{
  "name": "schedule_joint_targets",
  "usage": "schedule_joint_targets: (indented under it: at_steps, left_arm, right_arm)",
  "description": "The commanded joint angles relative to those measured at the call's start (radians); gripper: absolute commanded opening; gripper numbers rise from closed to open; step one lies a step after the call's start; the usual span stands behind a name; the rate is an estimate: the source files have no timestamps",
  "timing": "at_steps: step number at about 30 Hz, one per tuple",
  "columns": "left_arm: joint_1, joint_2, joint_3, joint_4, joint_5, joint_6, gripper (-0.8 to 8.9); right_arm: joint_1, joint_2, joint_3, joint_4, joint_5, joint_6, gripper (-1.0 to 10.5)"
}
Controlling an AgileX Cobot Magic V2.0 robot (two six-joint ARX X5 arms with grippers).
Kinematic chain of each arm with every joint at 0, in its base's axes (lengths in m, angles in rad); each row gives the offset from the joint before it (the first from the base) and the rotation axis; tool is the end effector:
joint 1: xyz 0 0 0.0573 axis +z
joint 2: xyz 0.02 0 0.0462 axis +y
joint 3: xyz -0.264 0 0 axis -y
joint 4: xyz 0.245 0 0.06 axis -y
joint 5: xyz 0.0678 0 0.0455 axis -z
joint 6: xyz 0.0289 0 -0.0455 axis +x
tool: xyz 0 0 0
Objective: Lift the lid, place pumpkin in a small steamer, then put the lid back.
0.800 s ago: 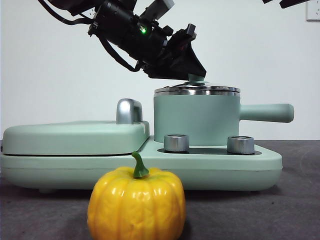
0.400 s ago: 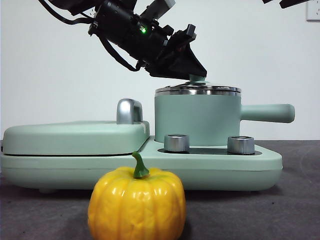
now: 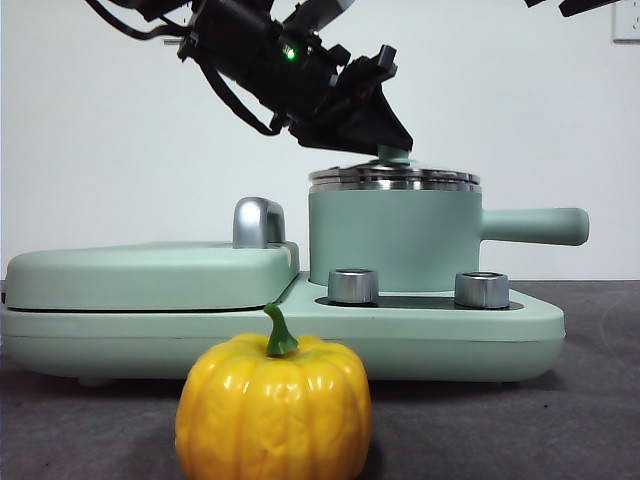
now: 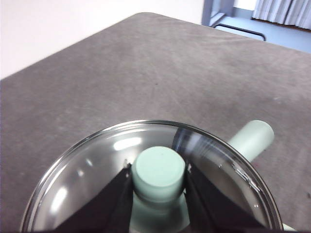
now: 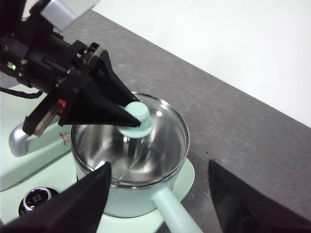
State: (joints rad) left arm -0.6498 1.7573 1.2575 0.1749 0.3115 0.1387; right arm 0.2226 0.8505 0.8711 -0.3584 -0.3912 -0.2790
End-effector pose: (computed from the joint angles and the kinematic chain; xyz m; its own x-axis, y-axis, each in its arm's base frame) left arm 0.3156 -0.2509 0.2677 0.5328 -0.7898 -0.3039 0.8346 0.5499 0.0341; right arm 0.1719 0.0502 0.3356 0.7665 0.5644 -0.3064 -0.6225 0.7703 -0.1384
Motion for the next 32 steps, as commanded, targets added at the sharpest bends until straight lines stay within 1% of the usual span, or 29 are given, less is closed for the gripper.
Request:
schedule_joint_targets:
  at_steps: [1, 9, 11, 14, 16, 21, 26, 28, 32]
  left_arm:
    - [-0.005, -0.042, 0.028, 0.035, -0.002, 0.014, 0.08]
    - [-0.001, -0.122, 0.028, 0.003, -0.007, 0.014, 0.08]
    - [0.002, -0.157, 0.028, -0.037, -0.047, 0.015, 0.08]
    - [0.005, -0.214, 0.028, -0.12, -0.132, 0.014, 0.08]
    - [0.015, -0.253, 0.028, -0.177, -0.167, 0.014, 0.08]
    - [0.052, -0.343, 0.028, -0.32, -0.193, 0.014, 0.09]
    - [0.116, -0.408, 0.027, -0.497, -0.244, 0.01, 0.1]
    - [0.145, -0.428, 0.016, -0.537, -0.245, 0.005, 0.11]
    - [0.201, -0.486, -0.039, -0.549, -0.245, -0.018, 0.11]
  right_arm:
    - [0.005, 0.004, 0.023, 0.006, 0.0, 0.014, 3.2]
    - [0.005, 0.004, 0.023, 0.006, 0.0, 0.014, 3.2]
    - [0.005, 0.004, 0.023, 0.006, -0.001, 0.014, 3.2]
    - [0.005, 0.004, 0.023, 0.006, -0.001, 0.014, 3.2]
    - [0.005, 0.004, 0.023, 0.006, -0.001, 0.014, 3.2]
    - [0.005, 0.004, 0.023, 0.005, -0.002, 0.015, 3.2]
    - [0.01, 0.004, 0.023, -0.013, -0.005, 0.019, 3.2]
    - [0.022, 0.004, 0.023, -0.024, -0.005, 0.019, 3.2]
    - [0.065, 0.004, 0.023, -0.048, -0.004, 0.018, 3.2]
